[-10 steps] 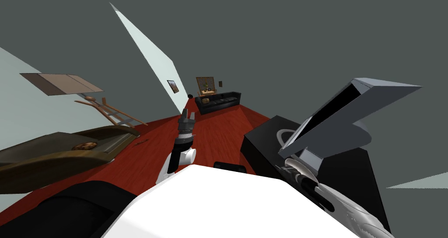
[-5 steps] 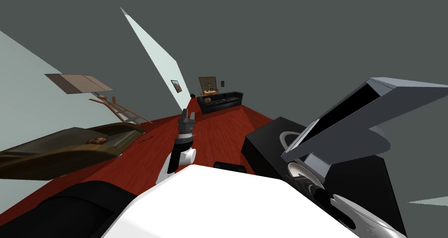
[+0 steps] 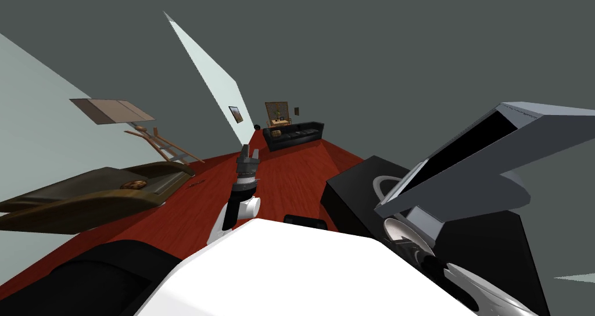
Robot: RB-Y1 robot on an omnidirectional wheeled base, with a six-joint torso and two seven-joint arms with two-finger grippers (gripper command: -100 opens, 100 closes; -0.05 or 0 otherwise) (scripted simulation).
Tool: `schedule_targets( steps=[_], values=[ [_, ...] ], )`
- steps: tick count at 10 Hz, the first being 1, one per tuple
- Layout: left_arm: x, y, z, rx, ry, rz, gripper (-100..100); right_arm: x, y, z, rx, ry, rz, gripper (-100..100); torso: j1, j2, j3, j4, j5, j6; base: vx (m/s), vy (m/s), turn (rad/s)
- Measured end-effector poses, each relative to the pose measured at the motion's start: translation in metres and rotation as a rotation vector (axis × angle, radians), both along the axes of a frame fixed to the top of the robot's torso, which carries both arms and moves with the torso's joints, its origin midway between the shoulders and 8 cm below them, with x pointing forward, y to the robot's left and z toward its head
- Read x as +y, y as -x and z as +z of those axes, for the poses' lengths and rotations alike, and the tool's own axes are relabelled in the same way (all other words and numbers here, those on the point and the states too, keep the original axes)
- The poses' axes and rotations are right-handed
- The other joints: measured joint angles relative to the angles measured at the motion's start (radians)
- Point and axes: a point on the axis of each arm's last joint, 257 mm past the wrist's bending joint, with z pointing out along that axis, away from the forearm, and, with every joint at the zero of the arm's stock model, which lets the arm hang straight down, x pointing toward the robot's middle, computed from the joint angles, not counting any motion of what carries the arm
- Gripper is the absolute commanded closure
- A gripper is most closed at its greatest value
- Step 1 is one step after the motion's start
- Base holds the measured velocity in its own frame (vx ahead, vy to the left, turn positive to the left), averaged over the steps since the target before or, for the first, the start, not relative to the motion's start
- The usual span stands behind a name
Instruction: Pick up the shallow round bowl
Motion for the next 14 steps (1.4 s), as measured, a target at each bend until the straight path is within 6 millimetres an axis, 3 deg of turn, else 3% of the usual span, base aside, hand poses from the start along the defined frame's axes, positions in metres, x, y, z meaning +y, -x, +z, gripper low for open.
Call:
schedule_targets(
  steps=[3,4,8,9,10,13,14],
  values=[
    [0.0,0.0,0.0,0.0,0.0,0.0,0,0.016,-0.004,-0.017,-0.001,-0.002,-0.018,-100,-0.005,0.0,0.0,0.0,-0.001,0.0,0.003,-0.069,0.052],
    [0.0,0.0,0.0,0.0,0.0,0.0,0,0.017,-0.003,-0.017,0.0,0.0,-0.016,100,-0.003,0.0,0.0,0.0,-0.001,0.0,0.001,-0.008,-0.001],
    [0.0,0.0,0.0,0.0,0.0,0.0,0,0.017,-0.003,-0.018,-0.001,-0.002,-0.019,100,0.0,0.0,0.0,0.0,0.0,-0.001,0.0,0.0,0.0],
    [0.0,0.0,0.0,0.0,0.0,0.0,0,0.017,-0.003,-0.018,-0.001,-0.003,-0.019,0,0.0,0.0,0.0,0.0,0.0,-0.001,0.0,0.0,0.0],
    [0.0,0.0,0.0,0.0,0.0,0.0,0,0.017,-0.003,-0.018,-0.001,-0.003,-0.019,100,0.0,0.0,0.0,0.0,0.0,-0.001,-0.008,0.016,-0.025],
    [0.0,0.0,0.0,0.0,0.0,0.0,0,0.004,-0.001,-0.006,0.0,0.003,-0.008,100,0.006,0.0,0.0,0.0,0.002,0.0,0.0,0.059,-0.053],
    [0.0,0.0,0.0,0.0,0.0,0.0,0,0.004,0.0,-0.006,0.0,0.001,-0.008,0,0.004,0.0,0.0,0.0,0.002,-0.001,-0.001,0.007,0.001]
  ],
)
